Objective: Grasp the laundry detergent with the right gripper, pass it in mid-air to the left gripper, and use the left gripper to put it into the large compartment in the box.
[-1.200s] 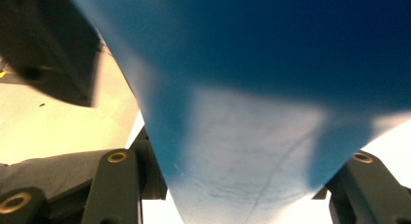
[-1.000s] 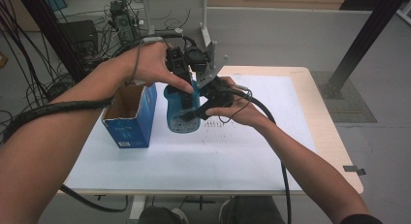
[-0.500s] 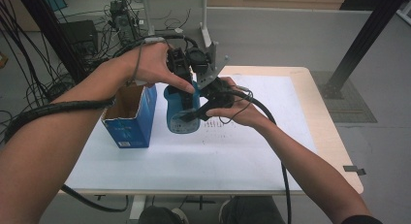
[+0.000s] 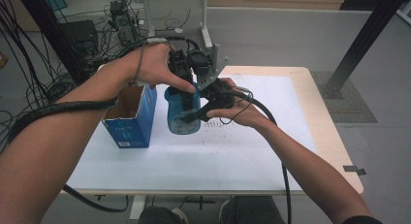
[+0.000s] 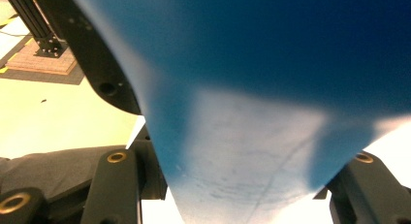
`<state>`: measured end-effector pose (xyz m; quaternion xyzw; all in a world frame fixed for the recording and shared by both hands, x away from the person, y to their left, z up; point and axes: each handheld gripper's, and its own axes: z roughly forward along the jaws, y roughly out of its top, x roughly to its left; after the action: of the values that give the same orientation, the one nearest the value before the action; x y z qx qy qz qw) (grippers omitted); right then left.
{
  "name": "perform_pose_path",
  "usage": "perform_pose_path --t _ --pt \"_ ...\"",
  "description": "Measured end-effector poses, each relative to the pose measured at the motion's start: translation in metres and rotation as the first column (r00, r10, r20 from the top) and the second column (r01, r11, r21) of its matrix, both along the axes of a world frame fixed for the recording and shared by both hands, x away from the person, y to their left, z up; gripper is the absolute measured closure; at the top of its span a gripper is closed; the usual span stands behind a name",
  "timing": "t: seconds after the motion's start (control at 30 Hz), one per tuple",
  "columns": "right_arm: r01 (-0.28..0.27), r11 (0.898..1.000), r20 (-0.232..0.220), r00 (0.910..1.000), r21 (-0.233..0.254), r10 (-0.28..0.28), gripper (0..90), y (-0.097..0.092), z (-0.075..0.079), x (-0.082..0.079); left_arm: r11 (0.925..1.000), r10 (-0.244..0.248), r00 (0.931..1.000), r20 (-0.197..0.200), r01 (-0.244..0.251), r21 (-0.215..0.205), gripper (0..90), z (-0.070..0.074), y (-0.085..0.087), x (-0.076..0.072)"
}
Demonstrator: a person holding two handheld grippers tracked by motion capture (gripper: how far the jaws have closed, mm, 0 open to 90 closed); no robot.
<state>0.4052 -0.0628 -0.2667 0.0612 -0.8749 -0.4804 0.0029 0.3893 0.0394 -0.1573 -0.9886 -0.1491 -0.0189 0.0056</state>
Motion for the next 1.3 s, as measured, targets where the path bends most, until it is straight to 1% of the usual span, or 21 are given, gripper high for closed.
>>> perform_pose_path --t 0.07,0.27,0.5,0.63,0.97,1.3 --pt "-0.001 1.000 0.001 1.0000 0.000 0.001 43.2 0.0000 0.0001 0.0000 1.0000 0.001 1.0000 -0.004 -0.001 0.002 35.7 -0.0001 -0.0001 0.0005" --pt "0.004 1.000 0.003 1.0000 0.001 -0.004 43.1 -0.0005 0.0000 0.0004 1.0000 0.002 1.0000 0.005 -0.002 0.004 35.7 -0.0004 -0.0010 0.0004" --pt "0.006 1.000 0.008 0.9999 0.000 -0.006 42.9 -0.0012 -0.0013 0.0009 1.0000 0.003 1.0000 0.006 -0.003 0.009 35.8 -0.0013 -0.0019 0.0005" --pt "0.007 1.000 0.006 1.0000 0.004 -0.007 42.8 -0.0016 -0.0013 0.0014 1.0000 0.005 0.9999 0.011 -0.005 0.005 35.8 -0.0014 -0.0020 0.0010" --pt "0.003 1.000 -0.008 1.0000 -0.003 -0.003 42.4 -0.0017 -0.0025 0.0019 0.9999 0.002 1.0000 0.005 -0.002 0.012 36.2 -0.0029 -0.0021 0.0014" --pt "-0.008 1.000 -0.009 0.9999 -0.010 0.008 42.0 -0.0012 -0.0041 0.0027 0.9999 0.006 1.0000 -0.005 -0.006 0.014 36.5 -0.0048 -0.0014 0.0015"
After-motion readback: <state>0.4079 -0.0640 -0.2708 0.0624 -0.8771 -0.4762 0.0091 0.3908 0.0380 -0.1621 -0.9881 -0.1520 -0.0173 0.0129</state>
